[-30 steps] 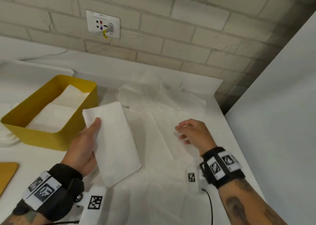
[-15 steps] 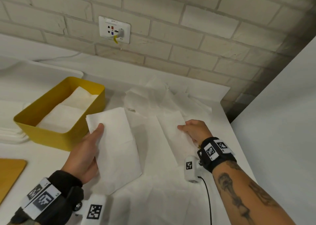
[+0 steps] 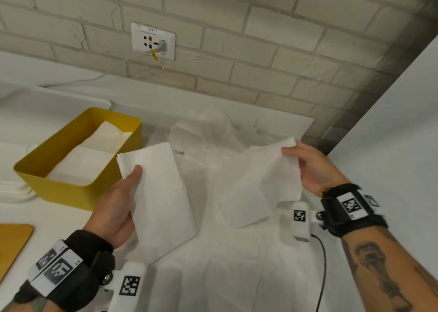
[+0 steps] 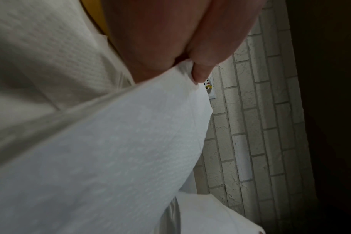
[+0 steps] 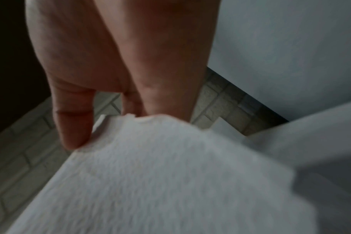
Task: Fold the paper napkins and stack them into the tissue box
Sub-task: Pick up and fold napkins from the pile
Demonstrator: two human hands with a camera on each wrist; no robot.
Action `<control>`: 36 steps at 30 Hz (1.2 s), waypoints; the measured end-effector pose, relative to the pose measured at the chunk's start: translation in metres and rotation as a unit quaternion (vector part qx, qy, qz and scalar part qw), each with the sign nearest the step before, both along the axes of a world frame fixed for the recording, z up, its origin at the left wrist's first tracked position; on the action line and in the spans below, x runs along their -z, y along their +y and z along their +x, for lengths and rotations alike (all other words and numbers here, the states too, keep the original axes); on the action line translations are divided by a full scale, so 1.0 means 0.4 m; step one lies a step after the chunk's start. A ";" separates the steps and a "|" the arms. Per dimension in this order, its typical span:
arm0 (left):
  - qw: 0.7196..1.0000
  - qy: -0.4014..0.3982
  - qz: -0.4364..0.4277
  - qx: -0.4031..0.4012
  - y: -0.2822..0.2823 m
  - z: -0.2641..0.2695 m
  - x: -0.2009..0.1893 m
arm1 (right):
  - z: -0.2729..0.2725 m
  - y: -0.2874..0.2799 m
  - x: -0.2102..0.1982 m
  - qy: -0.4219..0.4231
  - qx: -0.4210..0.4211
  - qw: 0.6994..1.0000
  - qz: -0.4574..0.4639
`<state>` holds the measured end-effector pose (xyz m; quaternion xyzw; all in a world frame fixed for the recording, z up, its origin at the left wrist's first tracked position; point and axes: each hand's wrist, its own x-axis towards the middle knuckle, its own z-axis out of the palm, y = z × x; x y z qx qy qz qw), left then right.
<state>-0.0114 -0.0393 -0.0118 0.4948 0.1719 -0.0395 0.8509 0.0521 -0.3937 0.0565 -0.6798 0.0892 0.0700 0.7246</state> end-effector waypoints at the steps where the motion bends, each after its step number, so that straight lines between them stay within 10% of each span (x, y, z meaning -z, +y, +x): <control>1: 1.000 -0.001 0.000 -0.003 0.000 0.001 -0.001 | -0.008 -0.003 -0.030 -0.008 -0.014 1.000 0.009; 8: 1.000 0.003 -0.006 0.008 -0.010 -0.005 0.001 | -0.041 0.111 -0.023 0.044 -0.127 0.990 -0.042; 16: 1.000 0.010 -0.005 -0.024 0.040 -0.030 0.005 | -0.089 0.205 0.136 0.095 -0.095 0.940 -0.315; 21: 0.999 0.016 -0.002 -0.032 0.051 -0.030 0.004 | -0.141 0.275 0.110 -0.030 -0.080 0.860 -0.503; 28: 1.000 0.017 -0.008 -0.025 0.041 -0.030 0.004 | -0.170 0.417 0.144 0.036 -0.239 0.700 -0.672; 36: 0.999 0.012 -0.025 -0.026 0.052 -0.030 0.007 | -0.193 0.437 0.179 0.030 -0.252 0.667 -0.700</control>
